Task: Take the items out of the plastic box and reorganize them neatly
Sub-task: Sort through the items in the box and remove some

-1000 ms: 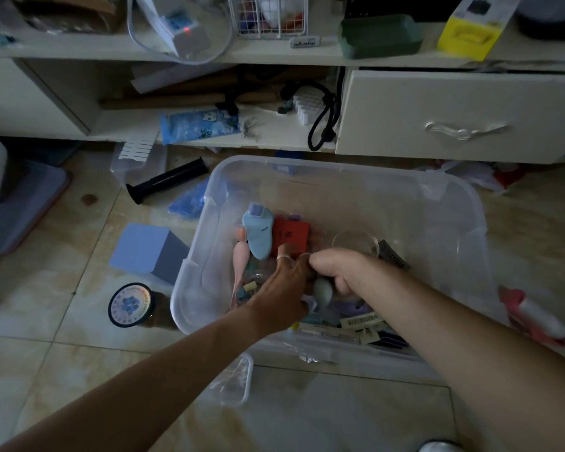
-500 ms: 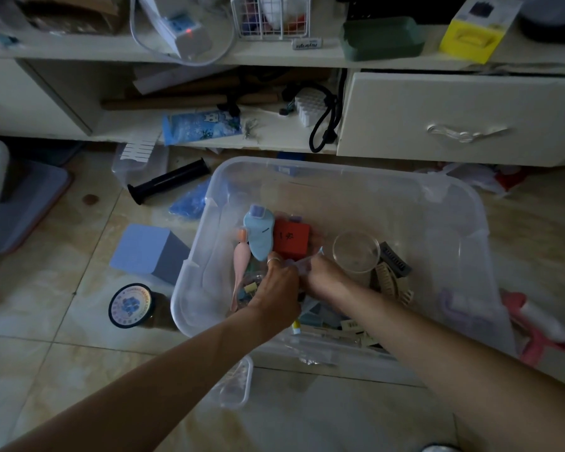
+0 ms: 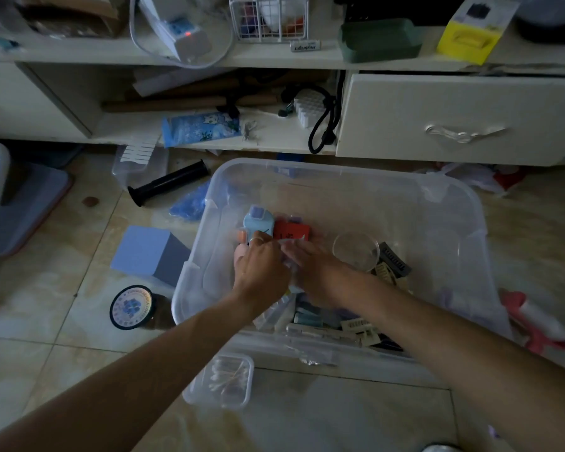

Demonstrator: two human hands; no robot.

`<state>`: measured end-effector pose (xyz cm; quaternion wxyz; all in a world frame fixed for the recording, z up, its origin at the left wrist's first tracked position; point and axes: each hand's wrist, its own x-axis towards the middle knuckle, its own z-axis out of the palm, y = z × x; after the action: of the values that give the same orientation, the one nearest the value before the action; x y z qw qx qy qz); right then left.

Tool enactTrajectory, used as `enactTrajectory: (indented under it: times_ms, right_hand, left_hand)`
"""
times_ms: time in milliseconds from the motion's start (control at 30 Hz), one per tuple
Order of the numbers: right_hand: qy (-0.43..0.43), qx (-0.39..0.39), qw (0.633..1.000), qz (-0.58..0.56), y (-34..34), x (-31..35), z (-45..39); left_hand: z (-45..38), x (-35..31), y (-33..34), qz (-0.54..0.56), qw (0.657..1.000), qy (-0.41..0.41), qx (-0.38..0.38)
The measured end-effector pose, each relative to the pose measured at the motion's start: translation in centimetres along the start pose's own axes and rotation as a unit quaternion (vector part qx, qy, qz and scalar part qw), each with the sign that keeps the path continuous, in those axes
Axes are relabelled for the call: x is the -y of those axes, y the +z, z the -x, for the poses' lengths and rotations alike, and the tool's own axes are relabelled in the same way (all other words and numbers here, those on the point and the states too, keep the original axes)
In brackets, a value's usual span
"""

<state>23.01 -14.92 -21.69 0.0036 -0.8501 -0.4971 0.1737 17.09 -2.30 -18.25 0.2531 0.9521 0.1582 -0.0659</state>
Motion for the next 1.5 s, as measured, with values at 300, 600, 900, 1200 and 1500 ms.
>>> enactTrajectory:
  times_ms: [300,600,900,1200,1500]
  right_hand:
    - [0.140,-0.339,0.917,-0.156,0.0,-2.3,0.2]
    - [-0.048,0.045,0.996,0.052,5.4,-3.4,-0.1]
    - [0.044,0.106,0.993,-0.020,6.5,-3.9,1.0]
    - [0.013,0.055,0.998,0.000,4.7,-2.1,-0.5]
    - [0.006,-0.004,0.999,0.031,5.5,-2.5,-0.9]
  left_hand:
    - [1.0,1.8,-1.9,-0.050,0.998,-0.030,-0.021]
    - [2.4,1.7,-0.7,-0.037,0.998,0.029,0.031]
    - [2.2,2.5,0.5,-0.013,0.997,0.053,0.050]
    - [1.8,2.7,0.8,-0.023,0.997,0.059,0.052]
    - [2.1,2.6,0.4,0.007,0.998,0.036,0.046]
